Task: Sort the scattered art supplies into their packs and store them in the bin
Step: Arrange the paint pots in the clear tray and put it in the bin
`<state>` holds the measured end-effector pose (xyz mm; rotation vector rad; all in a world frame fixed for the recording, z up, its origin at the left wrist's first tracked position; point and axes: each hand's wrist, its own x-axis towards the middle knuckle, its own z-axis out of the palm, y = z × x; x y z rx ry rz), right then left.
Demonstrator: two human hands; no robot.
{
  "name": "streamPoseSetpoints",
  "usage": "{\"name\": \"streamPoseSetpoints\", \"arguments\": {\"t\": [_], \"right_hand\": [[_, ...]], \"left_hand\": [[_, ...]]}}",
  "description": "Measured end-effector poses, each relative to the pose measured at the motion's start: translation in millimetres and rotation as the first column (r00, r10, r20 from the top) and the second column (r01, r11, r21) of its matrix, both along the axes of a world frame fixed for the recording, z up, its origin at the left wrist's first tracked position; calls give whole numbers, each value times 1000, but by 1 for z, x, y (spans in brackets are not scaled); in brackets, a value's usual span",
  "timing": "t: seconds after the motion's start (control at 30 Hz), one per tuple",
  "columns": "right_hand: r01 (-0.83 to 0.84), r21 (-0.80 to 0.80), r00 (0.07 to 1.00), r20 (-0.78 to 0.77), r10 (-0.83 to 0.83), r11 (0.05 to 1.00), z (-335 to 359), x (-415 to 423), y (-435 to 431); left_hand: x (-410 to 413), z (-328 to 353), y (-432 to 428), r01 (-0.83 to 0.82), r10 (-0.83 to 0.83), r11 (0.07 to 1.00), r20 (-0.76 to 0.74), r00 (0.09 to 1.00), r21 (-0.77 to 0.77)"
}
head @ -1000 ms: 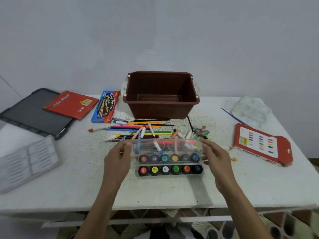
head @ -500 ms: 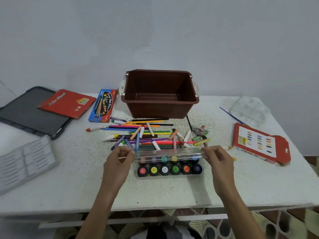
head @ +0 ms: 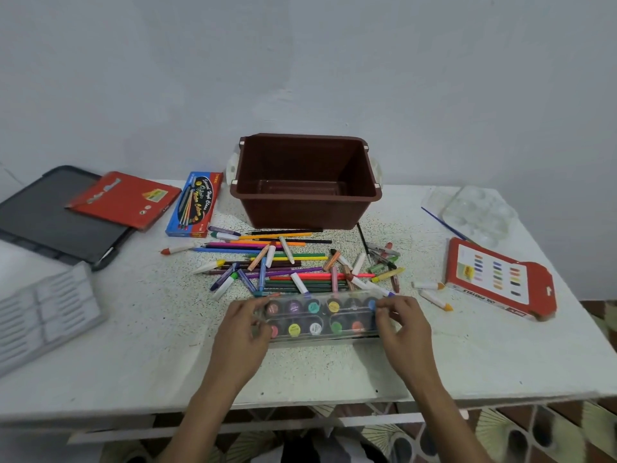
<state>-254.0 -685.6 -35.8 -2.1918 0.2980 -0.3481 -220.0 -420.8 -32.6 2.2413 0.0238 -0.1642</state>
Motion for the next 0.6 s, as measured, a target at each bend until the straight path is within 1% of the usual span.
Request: {"name": "streamPoseSetpoints", "arguments": {"t": [0.2, 0.3, 0.37, 0.43, 0.5, 0.6], "right_hand": [[-3, -140, 1000, -24, -1, 990, -6, 1, -2], [-8, -174, 999, -37, 2, 985, -11, 0, -4], [-11, -197, 1000, -12, 9, 980, -13, -1, -3], [-5, -248, 1000, 21, 10, 969, -16, -2, -1], [5, -267, 999, 38, 6, 964, -17, -2, 1], [9, -266, 999, 44, 2, 964, -20, -1, 1]], "left_hand": [[3, 3, 5, 69, -70, 996, 6, 998, 60], [3, 3, 4, 106, -108, 988, 15, 994, 115], [0, -1, 2, 93, -100, 984, 42, 994, 154], [-3, -4, -2, 73, -101, 968, 106, 989, 241], [-4, -9, -9, 59, -143, 927, 205, 968, 370], [-4, -18, -27, 122, -309, 851, 300, 902, 510]]}}
